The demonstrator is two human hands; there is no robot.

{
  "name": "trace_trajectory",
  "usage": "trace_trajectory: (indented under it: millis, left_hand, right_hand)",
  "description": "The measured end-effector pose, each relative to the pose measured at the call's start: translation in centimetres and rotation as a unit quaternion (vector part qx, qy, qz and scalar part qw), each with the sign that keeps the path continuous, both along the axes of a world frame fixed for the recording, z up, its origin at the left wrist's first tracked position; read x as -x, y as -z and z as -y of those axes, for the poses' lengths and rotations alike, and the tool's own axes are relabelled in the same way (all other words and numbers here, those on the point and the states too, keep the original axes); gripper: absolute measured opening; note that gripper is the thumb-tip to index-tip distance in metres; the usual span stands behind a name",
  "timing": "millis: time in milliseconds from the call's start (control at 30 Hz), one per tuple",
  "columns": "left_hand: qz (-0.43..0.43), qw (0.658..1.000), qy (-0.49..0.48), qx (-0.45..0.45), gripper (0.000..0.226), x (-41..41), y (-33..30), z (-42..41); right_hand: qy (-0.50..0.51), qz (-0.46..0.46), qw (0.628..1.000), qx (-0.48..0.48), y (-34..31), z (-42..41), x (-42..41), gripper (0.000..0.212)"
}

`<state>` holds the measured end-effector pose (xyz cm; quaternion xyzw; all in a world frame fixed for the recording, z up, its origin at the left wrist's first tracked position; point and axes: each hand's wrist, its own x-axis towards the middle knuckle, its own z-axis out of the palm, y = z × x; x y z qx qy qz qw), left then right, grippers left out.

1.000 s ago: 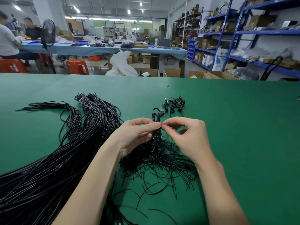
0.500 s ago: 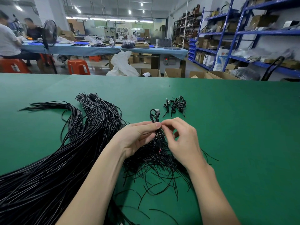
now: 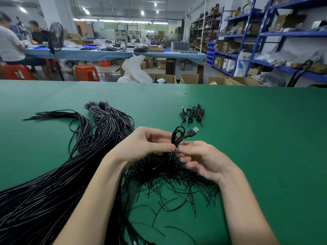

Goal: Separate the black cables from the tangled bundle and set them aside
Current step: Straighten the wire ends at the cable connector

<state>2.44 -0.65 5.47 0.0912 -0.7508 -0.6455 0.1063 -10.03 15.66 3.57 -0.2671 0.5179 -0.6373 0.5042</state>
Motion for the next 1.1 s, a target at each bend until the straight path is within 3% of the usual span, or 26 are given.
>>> trace_trajectory:
  millis: [67,100,167,267,333,400,500,767,933,1100]
  left_hand:
    - [-0.009,0.999,-0.027,-0.015,0.034,0.3,0.2,0.1]
    - [-0.006,0.999,-0.045,-0.024,0.036,0.4,0.4,0.1]
    - [0.016,0.993,-0.088,-0.074,0.045,0.6,0.9,0.2]
    - [0.04,0.977,-0.119,-0.172,0.056,0.9,1.4,0.1]
    - [0.047,0.969,-0.12,-0.212,0.055,1.2,1.5,-0.2]
    - [0.046,0.959,-0.119,-0.253,0.051,1.4,1.6,-0.5]
    - [0.055,0.947,-0.097,-0.302,0.047,1.4,1.5,-0.8]
    - [0.047,0.937,-0.045,-0.343,0.041,1.5,1.2,-1.2]
    - [0.05,0.94,0.015,-0.337,0.021,0.8,1.0,-0.7]
    - [0.022,0.953,0.028,-0.301,0.02,0.8,1.1,-0.6]
  right_hand:
    - [0.014,0.099,0.995,0.001,0.3,0.1,-0.1,0.012]
    - [0.032,0.059,0.998,-0.014,0.5,0.2,-0.1,0.01]
    - [0.079,-0.125,0.988,-0.049,0.4,0.3,-0.3,0.008]
    - [0.179,-0.386,0.904,-0.035,-0.2,0.3,-0.3,0.017]
    - [0.217,-0.494,0.842,-0.01,-0.3,0.3,-0.5,0.017]
    - [0.231,-0.544,0.807,0.003,-0.2,0.5,-0.8,0.012]
    - [0.258,-0.536,0.803,0.029,-0.1,0.4,-0.7,0.005]
    - [0.273,-0.376,0.883,0.07,-0.3,0.5,-0.9,0.005]
    - [0.271,-0.4,0.871,0.087,-0.4,0.5,-1.2,0.005]
    - [0.264,-0.411,0.869,0.078,-0.7,0.5,-1.1,0.005]
